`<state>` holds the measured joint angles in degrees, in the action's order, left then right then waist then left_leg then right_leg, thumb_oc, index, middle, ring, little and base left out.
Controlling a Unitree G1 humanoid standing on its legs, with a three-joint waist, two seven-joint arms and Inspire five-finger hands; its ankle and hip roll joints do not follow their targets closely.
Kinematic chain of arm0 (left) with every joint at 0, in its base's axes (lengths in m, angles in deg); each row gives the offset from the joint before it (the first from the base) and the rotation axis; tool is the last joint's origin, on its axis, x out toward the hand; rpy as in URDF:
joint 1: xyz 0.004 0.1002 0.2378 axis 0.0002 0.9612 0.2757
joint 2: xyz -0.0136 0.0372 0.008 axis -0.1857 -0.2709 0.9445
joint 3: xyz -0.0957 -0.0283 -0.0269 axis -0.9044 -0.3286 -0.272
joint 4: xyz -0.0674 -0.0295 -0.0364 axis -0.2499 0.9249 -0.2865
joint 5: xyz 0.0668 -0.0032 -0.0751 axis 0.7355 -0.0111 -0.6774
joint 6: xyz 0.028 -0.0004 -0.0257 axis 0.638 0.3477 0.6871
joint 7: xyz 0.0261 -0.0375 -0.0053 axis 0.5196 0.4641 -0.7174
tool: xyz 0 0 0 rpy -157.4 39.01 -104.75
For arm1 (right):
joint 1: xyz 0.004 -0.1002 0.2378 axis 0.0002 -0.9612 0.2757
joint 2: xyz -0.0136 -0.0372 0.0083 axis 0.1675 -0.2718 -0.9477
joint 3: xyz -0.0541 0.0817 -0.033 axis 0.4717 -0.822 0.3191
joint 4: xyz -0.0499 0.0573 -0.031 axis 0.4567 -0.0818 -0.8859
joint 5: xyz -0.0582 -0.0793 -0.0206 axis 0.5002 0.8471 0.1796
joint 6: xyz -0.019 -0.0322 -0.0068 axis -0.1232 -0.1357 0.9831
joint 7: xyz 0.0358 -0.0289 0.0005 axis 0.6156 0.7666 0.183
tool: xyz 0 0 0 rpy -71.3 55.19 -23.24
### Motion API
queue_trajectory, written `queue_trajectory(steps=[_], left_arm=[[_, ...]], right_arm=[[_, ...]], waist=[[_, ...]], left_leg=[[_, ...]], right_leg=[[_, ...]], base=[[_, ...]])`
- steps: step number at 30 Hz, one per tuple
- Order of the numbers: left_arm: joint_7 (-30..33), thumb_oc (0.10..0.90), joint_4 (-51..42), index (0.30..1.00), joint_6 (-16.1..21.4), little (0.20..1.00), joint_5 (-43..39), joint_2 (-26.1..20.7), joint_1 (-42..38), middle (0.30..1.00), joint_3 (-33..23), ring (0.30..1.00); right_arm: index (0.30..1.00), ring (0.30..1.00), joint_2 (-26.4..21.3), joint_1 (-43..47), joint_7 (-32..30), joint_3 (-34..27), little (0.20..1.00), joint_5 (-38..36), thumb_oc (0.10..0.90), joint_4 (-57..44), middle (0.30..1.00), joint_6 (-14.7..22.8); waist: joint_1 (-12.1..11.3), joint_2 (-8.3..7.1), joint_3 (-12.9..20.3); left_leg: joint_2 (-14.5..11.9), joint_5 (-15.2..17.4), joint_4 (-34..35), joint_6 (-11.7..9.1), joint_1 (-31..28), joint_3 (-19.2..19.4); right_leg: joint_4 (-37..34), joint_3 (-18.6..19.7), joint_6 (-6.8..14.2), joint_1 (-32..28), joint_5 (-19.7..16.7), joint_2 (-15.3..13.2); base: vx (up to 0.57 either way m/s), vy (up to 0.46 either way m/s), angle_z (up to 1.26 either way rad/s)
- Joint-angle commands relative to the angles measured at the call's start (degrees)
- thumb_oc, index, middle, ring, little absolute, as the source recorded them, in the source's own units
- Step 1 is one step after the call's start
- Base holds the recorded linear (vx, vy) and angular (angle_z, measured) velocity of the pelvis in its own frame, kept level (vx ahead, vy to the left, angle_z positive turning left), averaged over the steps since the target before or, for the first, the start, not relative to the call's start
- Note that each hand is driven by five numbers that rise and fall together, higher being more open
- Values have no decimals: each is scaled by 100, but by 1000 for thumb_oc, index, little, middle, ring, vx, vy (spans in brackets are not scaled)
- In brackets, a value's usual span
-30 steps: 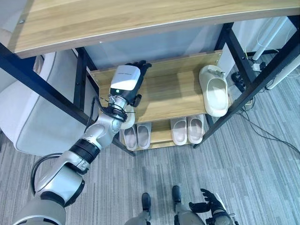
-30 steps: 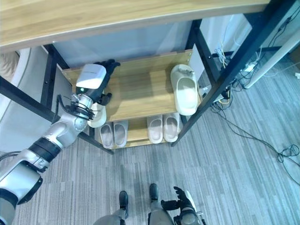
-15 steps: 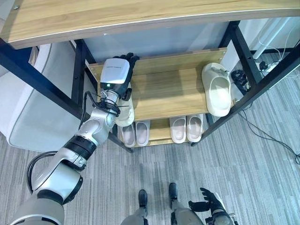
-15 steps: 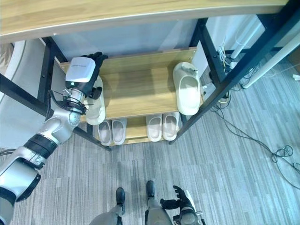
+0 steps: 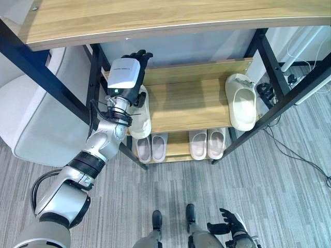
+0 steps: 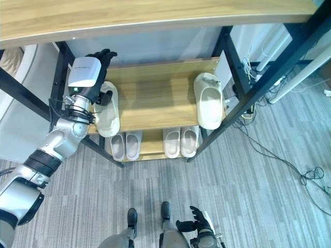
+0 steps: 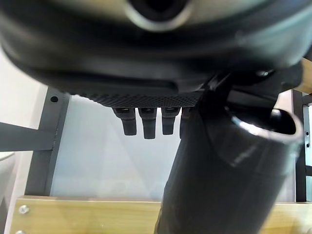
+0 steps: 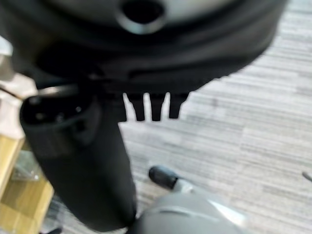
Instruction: Arrange the slippers neatly on the shoe rack.
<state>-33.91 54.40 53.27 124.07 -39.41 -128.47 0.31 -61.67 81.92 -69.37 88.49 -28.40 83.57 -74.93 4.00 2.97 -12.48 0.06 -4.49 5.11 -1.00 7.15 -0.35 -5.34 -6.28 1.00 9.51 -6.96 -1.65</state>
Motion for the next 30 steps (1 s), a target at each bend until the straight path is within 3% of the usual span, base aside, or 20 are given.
queue_trajectory(steps=[1,15,23,28,29,30], left_arm=[[396,800,-80,900,111,900,157,-109,-639,900,-335,900],[391,800,425,900,32,900,148,-59,-877,900,-78,900],[426,800,259,900,27,900,276,24,-425,900,-200,900],[507,800,737,900,-41,900,316,117,-564,900,50,900],[473,698,866,747,-80,747,331,155,-589,747,94,747],[477,698,874,747,-79,747,330,159,-594,747,100,747]], right_arm=[[900,900,5,-514,-9,-19,900,130,800,-165,900,39],[900,900,-14,-433,-42,32,900,107,800,-106,900,56],[900,900,53,-332,-102,79,900,144,800,-112,900,85],[900,900,34,-222,-139,228,900,261,800,14,900,66],[900,900,30,-234,-150,227,900,260,800,17,900,68],[900,900,31,-236,-151,225,900,261,800,17,900,68]], waist=[[-5,22,248],[6,-64,184],[-39,-134,150],[-22,-180,181],[-18,-198,199],[-21,-199,202]], left_leg=[[235,356,-11,3,172,-128],[209,302,-11,0,370,-117],[208,299,-11,-2,394,-140],[194,296,-11,-11,438,-107],[186,302,-11,-9,438,-96],[186,302,-11,-9,440,-94]], right_leg=[[34,24,562,-371,922,-94],[34,38,563,-174,860,-74],[34,30,542,-151,855,-64],[34,36,560,-87,828,-62],[34,39,561,-82,832,-60],[34,40,561,-80,832,-60]], base=[[0,0,0],[0,0,0],[0,0,0],[0,0,0],[0,0,0],[37,-7,-3]])
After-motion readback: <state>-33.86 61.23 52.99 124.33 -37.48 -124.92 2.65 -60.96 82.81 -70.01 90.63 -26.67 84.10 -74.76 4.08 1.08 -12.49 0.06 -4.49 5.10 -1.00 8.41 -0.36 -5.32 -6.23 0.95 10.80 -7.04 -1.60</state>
